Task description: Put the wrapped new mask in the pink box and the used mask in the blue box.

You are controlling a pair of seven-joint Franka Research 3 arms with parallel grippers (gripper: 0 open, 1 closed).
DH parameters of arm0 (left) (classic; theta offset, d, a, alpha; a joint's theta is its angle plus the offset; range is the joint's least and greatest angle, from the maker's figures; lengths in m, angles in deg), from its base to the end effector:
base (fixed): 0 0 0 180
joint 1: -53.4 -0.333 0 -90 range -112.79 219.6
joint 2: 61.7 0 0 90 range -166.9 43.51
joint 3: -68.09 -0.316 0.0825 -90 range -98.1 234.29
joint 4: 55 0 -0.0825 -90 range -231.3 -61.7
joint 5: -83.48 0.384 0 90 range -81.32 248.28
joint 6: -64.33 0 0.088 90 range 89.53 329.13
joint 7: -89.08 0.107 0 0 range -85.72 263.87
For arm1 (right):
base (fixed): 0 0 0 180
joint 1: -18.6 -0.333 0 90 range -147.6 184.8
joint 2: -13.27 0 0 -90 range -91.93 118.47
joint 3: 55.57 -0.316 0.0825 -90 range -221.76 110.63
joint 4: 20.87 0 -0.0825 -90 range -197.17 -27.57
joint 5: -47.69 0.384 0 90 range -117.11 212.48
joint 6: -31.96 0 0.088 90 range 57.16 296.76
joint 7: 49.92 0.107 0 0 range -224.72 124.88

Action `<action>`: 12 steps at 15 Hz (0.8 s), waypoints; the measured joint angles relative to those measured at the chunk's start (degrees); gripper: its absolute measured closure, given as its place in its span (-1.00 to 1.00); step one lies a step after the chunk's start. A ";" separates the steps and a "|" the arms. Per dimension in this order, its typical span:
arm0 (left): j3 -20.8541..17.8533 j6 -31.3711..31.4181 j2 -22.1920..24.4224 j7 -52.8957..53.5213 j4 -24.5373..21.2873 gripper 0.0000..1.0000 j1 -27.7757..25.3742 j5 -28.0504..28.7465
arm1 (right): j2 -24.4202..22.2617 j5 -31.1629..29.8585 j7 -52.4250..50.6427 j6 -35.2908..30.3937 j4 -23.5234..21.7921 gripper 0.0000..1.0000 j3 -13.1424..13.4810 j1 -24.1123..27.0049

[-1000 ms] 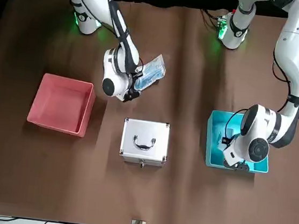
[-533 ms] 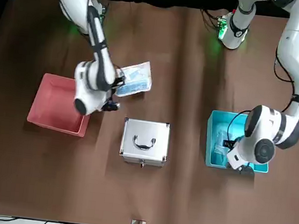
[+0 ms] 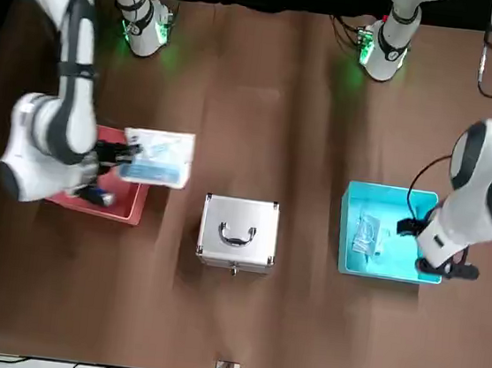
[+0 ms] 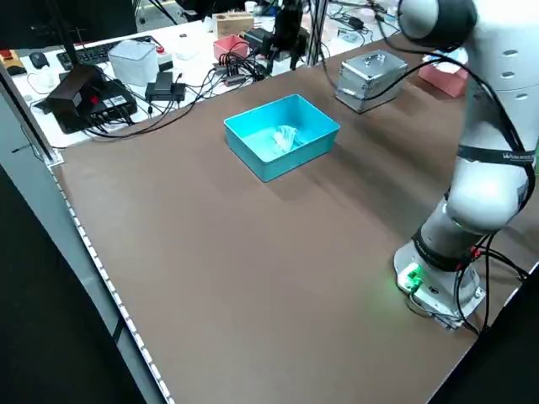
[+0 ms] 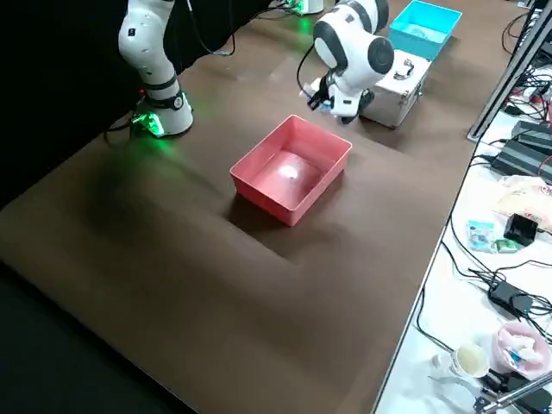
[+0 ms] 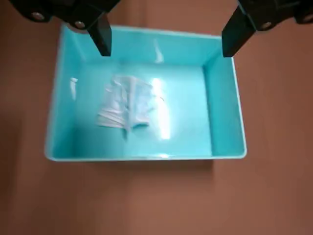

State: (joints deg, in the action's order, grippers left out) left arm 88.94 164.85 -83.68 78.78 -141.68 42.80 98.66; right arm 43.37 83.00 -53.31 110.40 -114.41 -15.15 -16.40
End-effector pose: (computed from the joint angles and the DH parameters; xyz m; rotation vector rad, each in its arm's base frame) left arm 0.6536 -0.0626 0.4459 -2.9967 0.0695 0.1374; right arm 0.5954 0.0637 0.3422 -2.6764 0.2199 0.8560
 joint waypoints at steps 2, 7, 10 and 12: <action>0.05 -3.07 4.08 2.63 0.40 -0.99 -0.08 -4.95 | 0.03 -4.77 -4.12 -0.02 1.04 0.84 0.08 4.66; -0.15 -7.46 11.97 5.45 0.65 -0.99 -2.93 -9.82 | 2.01 -8.59 -14.03 0.66 1.48 0.84 0.01 12.35; -0.49 -9.36 13.56 5.43 0.64 -0.99 -3.12 -9.82 | 5.47 -8.19 -14.56 3.85 1.47 0.84 -0.25 13.82; -0.49 -10.89 13.75 5.28 0.63 -0.99 -3.06 -9.96 | 7.48 -6.69 -14.56 5.86 1.51 0.84 -1.01 14.70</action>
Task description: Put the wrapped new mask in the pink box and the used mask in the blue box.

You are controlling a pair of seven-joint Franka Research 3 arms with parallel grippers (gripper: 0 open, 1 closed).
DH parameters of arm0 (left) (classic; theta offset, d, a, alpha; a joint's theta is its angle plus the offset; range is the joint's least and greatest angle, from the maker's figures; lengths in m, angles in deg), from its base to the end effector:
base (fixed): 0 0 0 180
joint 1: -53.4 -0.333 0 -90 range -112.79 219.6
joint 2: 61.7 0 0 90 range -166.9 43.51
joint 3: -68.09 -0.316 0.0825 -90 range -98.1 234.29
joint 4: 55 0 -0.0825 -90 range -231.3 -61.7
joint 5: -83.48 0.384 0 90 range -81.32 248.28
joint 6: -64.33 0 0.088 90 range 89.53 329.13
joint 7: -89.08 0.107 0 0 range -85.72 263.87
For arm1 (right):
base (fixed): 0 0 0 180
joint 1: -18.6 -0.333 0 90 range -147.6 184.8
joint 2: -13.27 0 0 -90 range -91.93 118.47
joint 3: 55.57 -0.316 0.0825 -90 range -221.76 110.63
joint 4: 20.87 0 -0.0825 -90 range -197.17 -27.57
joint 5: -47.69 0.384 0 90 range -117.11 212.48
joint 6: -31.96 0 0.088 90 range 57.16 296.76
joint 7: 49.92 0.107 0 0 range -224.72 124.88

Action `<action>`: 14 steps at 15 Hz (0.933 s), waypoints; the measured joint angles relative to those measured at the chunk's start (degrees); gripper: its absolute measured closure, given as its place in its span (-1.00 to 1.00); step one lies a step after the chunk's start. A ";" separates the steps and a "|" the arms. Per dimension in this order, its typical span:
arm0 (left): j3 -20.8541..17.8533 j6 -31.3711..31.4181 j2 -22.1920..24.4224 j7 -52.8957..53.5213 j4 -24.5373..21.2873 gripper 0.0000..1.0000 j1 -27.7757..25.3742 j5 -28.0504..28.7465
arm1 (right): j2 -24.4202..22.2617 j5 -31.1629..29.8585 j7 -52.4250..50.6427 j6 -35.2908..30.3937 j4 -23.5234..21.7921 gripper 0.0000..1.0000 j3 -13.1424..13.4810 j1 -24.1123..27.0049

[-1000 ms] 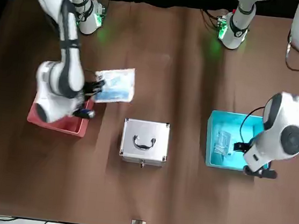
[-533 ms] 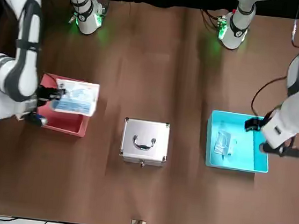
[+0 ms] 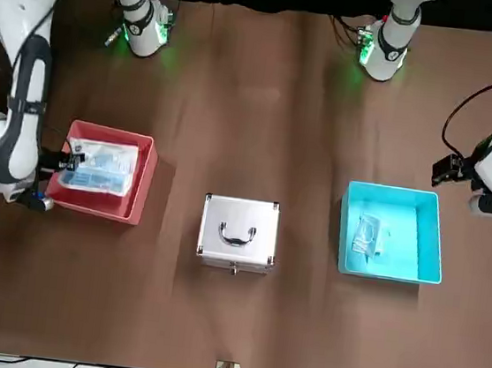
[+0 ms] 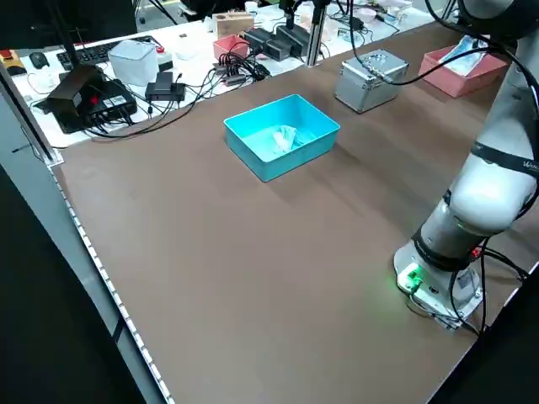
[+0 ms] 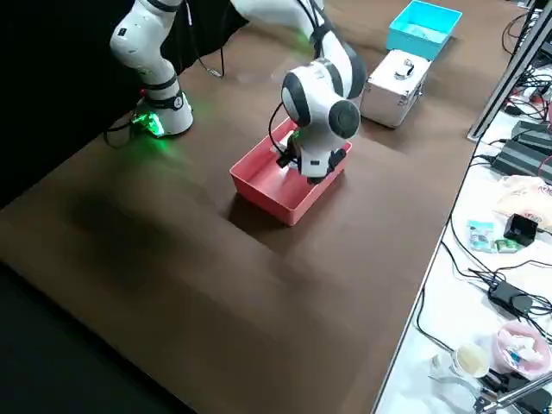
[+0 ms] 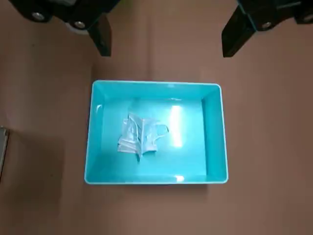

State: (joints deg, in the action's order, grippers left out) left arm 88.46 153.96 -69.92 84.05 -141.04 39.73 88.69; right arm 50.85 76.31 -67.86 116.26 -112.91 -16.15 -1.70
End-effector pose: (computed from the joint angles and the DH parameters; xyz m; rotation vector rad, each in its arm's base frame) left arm 0.5915 -0.0453 0.5789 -3.0913 0.0468 0.1041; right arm 0.6030 -0.0988 0.2787 -2.7523 0.2238 0.8013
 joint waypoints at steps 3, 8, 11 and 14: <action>0.02 -0.20 0.40 -0.78 0.00 -1.00 -0.07 -0.44 | 1.88 0.55 -0.06 0.45 0.02 0.75 -1.24 1.56; -0.03 -0.14 1.83 -5.07 -0.40 -0.99 -0.08 -1.76 | 2.38 0.54 -0.94 0.34 3.28 -0.37 -1.45 2.68; -3.01 -0.14 1.83 -5.02 -0.75 -0.99 3.62 -1.86 | 1.38 0.49 -0.92 -0.68 10.71 -0.89 -1.19 2.67; -7.83 -0.14 2.34 -5.02 -0.75 -0.99 9.78 -1.89 | -1.00 0.44 -0.90 -6.00 17.85 -0.96 0.47 2.70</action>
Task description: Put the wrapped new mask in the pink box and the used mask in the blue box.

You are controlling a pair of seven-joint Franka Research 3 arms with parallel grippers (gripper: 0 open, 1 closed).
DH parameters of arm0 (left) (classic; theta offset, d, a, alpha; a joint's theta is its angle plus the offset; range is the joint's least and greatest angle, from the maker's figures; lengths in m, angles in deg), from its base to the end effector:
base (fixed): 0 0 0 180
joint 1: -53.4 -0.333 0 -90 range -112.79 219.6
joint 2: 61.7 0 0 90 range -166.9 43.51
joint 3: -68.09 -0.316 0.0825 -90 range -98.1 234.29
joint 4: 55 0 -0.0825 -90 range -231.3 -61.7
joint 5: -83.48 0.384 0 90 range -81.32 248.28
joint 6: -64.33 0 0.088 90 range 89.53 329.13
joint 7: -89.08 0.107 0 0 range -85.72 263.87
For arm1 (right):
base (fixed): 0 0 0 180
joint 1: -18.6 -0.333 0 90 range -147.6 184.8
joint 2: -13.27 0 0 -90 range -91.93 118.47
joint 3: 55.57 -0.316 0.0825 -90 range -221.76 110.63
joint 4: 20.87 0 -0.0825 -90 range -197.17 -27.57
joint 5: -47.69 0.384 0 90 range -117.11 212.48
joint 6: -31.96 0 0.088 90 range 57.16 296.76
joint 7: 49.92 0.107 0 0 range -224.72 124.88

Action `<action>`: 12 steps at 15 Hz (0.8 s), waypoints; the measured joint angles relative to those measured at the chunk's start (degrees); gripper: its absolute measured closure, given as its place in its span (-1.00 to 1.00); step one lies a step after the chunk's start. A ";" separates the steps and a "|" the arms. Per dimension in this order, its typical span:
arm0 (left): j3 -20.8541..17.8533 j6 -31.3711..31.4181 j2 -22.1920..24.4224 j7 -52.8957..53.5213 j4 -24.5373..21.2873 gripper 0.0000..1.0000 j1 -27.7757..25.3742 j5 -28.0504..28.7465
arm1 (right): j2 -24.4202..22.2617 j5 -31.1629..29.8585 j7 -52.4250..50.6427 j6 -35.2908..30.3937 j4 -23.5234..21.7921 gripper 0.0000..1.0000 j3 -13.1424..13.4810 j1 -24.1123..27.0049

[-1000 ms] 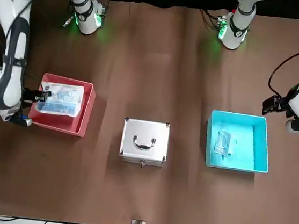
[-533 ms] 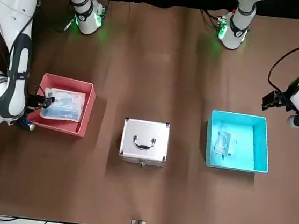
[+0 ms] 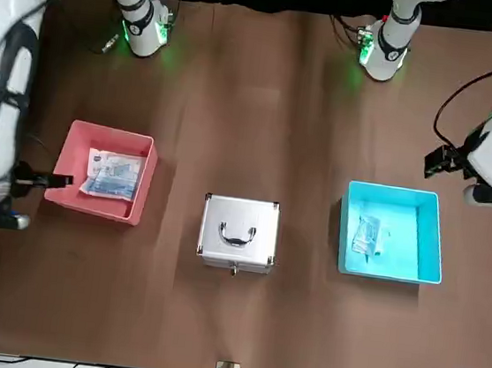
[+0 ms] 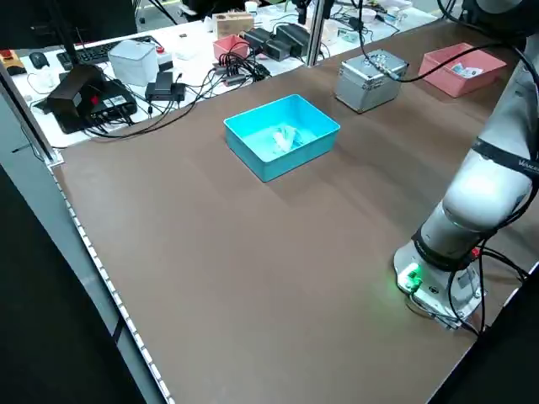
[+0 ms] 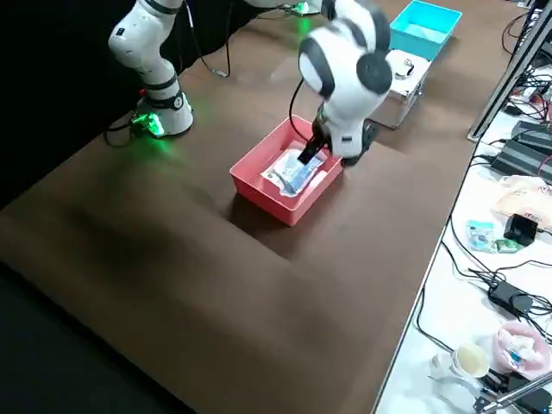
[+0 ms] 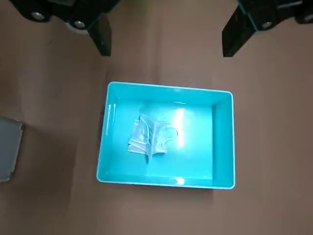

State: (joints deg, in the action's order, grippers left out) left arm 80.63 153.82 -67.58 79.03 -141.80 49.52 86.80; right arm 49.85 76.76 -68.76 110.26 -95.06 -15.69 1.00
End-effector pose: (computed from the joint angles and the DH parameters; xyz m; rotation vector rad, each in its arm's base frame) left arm 0.5784 -0.0753 0.5930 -3.0967 -0.0368 0.0724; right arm 0.6577 -0.0937 0.4049 -2.8470 0.0711 0.5269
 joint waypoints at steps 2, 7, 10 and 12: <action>-0.13 -0.01 0.61 0.21 -0.07 -0.99 0.44 0.00 | -2.47 -0.04 0.00 -1.79 2.94 -0.96 0.97 -0.01; -0.41 -0.01 0.92 4.33 -0.46 -0.99 0.28 -0.16 | -10.65 -5.85 0.03 -2.06 6.41 -0.96 1.12 -1.00; -0.48 -0.01 0.83 4.45 -0.49 -0.99 0.23 -0.19 | -15.62 -9.87 0.27 -2.13 6.46 -0.96 1.12 -2.60; -0.68 0.16 0.41 4.45 -0.47 -0.99 0.22 -0.20 | -17.35 -10.32 0.37 -2.34 6.15 -0.96 1.12 -2.82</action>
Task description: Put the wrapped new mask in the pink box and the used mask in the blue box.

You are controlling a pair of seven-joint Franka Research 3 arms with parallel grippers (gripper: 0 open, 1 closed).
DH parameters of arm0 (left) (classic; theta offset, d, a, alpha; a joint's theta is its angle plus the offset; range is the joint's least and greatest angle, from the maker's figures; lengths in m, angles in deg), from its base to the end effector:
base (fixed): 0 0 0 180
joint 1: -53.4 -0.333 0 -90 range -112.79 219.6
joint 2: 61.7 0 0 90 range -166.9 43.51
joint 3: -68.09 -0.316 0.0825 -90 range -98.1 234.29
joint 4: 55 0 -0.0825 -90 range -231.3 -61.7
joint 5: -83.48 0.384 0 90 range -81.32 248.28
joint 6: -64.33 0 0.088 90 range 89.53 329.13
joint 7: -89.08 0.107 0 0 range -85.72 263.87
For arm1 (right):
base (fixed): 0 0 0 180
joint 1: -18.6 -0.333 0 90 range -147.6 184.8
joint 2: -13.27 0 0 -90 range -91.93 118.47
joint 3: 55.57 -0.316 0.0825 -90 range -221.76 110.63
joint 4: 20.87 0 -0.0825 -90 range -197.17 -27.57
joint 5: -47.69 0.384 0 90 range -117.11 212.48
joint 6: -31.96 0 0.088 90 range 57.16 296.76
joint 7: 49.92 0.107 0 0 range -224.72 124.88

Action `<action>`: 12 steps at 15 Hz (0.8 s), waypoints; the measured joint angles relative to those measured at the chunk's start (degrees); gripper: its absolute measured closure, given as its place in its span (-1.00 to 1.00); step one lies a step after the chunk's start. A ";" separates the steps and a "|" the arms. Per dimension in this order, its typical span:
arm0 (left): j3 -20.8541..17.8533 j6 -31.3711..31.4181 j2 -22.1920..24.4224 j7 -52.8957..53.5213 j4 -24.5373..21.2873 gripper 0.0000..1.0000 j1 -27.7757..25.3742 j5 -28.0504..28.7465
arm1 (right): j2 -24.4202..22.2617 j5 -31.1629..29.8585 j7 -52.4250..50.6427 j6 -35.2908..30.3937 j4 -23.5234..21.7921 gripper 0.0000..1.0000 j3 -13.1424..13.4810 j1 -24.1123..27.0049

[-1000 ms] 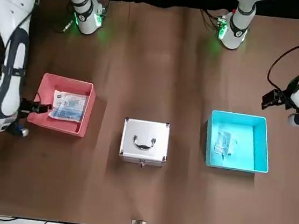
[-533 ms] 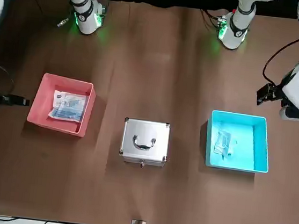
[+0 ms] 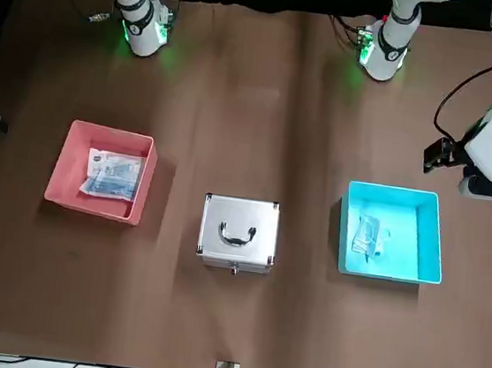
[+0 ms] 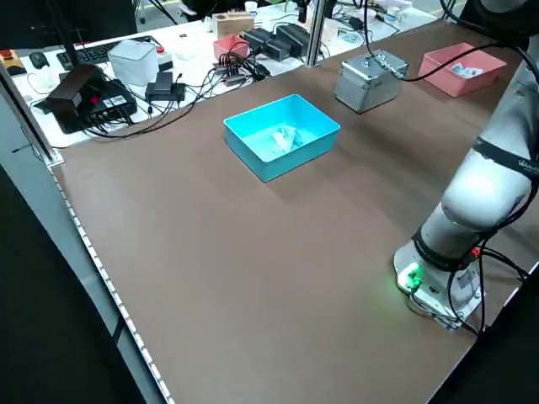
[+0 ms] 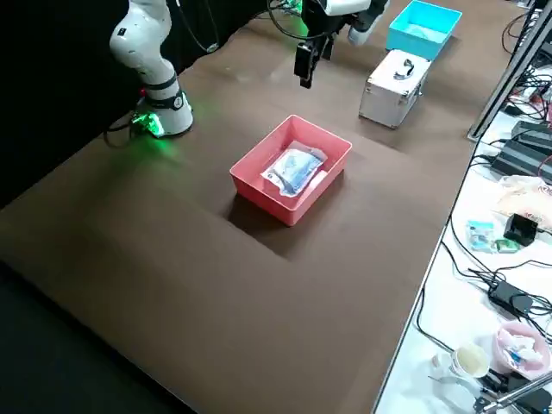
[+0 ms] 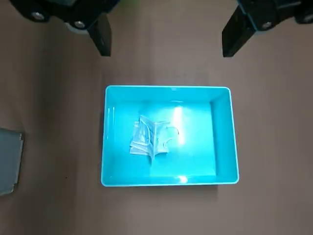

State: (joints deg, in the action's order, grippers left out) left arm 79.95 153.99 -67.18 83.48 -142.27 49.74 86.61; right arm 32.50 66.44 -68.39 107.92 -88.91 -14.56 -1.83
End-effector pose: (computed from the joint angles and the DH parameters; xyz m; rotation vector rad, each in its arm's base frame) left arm 0.5771 -0.0715 0.5932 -3.0990 0.0714 0.0733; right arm 0.6060 -0.0970 0.6216 -3.0001 -0.0579 0.1255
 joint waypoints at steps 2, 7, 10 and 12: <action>-0.13 0.20 -0.88 0.01 0.35 -0.99 -0.05 -0.41 | -0.50 -0.04 0.01 0.03 -0.83 -0.96 0.01 0.01; -0.05 0.32 -1.70 0.01 1.49 -0.99 0.08 -0.99 | -3.48 -7.67 5.89 0.56 -3.11 -0.96 -17.04 9.78; -0.07 0.34 -1.70 -0.05 1.69 -0.99 0.02 -0.99 | -8.09 -12.44 9.84 3.42 -7.71 -0.96 -31.75 19.22; -0.09 0.35 -1.72 -0.05 1.69 -0.99 0.01 -0.99 | -12.48 -12.85 10.26 7.13 -12.54 -0.96 -37.22 24.35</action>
State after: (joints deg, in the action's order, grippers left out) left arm 79.86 154.33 -68.90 83.43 -140.57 49.75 85.61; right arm 20.03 53.59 -58.13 115.05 -101.46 -51.78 22.52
